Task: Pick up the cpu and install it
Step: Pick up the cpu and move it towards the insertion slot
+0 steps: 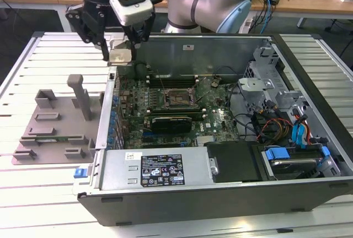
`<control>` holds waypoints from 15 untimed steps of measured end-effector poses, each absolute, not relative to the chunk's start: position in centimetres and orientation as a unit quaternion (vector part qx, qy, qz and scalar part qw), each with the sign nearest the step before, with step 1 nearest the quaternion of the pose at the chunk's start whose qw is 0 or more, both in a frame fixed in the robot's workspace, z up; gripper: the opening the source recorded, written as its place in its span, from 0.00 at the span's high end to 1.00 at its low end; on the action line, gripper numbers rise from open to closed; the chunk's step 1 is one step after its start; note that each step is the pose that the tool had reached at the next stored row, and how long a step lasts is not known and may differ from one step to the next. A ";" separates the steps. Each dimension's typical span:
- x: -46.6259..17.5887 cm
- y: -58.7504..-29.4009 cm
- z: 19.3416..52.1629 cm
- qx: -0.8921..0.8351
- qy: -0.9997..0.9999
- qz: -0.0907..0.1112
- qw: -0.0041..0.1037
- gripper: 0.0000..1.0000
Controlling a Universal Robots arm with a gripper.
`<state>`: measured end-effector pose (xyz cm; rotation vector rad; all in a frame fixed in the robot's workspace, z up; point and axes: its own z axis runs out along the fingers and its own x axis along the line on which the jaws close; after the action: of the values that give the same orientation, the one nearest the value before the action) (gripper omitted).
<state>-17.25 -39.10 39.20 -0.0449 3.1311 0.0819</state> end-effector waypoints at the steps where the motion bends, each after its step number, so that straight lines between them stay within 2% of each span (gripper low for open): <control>1: -16.8 -39.1 39.2 -0.014 1.000 0.026 0.005 0.45; 15: -10.9 -39.1 39.2 -0.014 1.000 0.026 0.005 0.45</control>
<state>-10.94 -39.10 39.20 -0.0449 3.1310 0.0819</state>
